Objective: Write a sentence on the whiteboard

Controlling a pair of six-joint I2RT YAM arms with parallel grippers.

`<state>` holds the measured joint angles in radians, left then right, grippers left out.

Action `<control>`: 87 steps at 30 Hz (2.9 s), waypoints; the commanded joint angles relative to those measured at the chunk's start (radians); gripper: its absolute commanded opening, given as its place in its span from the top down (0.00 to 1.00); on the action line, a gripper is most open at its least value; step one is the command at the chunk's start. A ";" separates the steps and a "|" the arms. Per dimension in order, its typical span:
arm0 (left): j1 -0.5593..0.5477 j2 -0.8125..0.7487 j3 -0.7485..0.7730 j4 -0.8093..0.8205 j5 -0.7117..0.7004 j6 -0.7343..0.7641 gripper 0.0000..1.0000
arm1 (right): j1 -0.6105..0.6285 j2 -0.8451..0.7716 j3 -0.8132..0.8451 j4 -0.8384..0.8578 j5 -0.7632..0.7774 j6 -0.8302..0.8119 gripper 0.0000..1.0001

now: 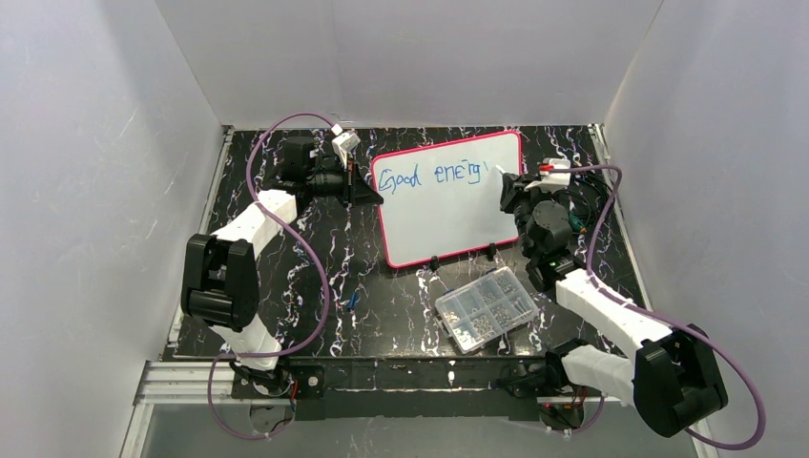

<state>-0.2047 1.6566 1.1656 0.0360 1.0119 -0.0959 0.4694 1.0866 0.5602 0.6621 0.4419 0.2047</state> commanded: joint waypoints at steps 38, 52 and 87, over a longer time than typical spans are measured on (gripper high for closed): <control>0.001 -0.064 0.018 0.003 0.036 0.019 1.00 | -0.080 0.080 0.075 0.084 -0.126 0.012 0.99; 0.001 -0.065 0.017 0.004 0.037 0.016 1.00 | -0.079 0.024 -0.029 0.012 -0.169 0.073 0.99; 0.001 -0.069 0.016 0.009 0.022 -0.001 1.00 | 0.118 -0.069 -0.007 -0.067 -0.326 0.149 0.99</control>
<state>-0.2047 1.6566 1.1656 0.0299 1.0096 -0.0940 0.5125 0.9775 0.5068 0.5243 0.1246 0.3386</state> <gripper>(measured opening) 0.075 0.197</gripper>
